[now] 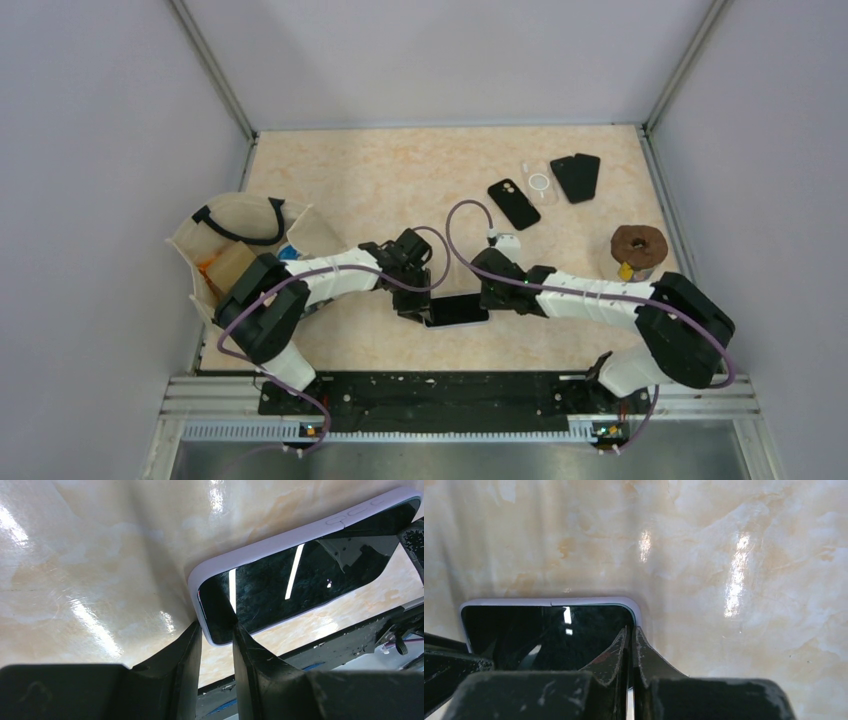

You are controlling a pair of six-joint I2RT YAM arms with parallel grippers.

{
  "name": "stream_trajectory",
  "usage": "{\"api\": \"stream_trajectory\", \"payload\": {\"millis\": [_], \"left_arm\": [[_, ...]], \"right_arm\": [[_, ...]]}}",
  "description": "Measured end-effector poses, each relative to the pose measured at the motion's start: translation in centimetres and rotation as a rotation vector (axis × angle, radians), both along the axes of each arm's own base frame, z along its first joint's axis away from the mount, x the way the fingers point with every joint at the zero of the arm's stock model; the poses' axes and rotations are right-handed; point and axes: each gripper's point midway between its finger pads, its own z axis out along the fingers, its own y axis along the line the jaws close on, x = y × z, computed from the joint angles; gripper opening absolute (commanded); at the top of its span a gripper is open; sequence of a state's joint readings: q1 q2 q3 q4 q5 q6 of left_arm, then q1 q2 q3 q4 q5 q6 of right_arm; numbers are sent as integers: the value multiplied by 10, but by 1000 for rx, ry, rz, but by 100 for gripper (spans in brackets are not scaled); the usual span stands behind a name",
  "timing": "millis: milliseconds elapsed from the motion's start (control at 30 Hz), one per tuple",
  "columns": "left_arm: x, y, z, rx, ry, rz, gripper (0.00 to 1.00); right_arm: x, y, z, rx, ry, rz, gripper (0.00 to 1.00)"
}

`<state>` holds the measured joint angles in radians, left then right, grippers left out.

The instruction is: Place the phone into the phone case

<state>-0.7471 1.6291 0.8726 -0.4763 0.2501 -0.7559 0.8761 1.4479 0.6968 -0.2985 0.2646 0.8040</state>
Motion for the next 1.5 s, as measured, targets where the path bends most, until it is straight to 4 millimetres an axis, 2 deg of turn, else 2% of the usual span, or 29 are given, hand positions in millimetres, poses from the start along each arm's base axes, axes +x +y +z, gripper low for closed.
{"api": "stream_trajectory", "payload": {"millis": [167,267,333,433,567,633,733,833,967,1100,1500], "left_arm": [[0,0,1,4,2,-3,34],[1,0,1,6,-1,-7,34],[1,0,1,7,-3,-10,34],[1,0,1,10,-8,-13,34],[1,0,1,11,-11,-15,34],[1,0,1,10,-11,-15,34],[1,0,1,10,-11,-15,34],[1,0,1,10,-11,-15,34],[1,0,1,10,-11,-15,34],[1,0,1,10,-11,-15,34],[1,0,1,11,-12,-15,34]], "right_arm": [[1,3,-2,-53,-80,-31,0],[6,49,1,112,-96,-30,1],[3,61,8,161,-83,-17,5],[-5,47,12,143,-35,-16,11],[-7,4,17,55,16,-58,20],[-5,-11,24,44,20,-78,23],[-4,-23,34,50,21,-86,28],[-8,-24,32,53,43,-64,33],[-26,-23,16,64,115,-15,33],[-34,-22,6,70,155,5,33],[-35,-9,2,117,170,39,24]]}}
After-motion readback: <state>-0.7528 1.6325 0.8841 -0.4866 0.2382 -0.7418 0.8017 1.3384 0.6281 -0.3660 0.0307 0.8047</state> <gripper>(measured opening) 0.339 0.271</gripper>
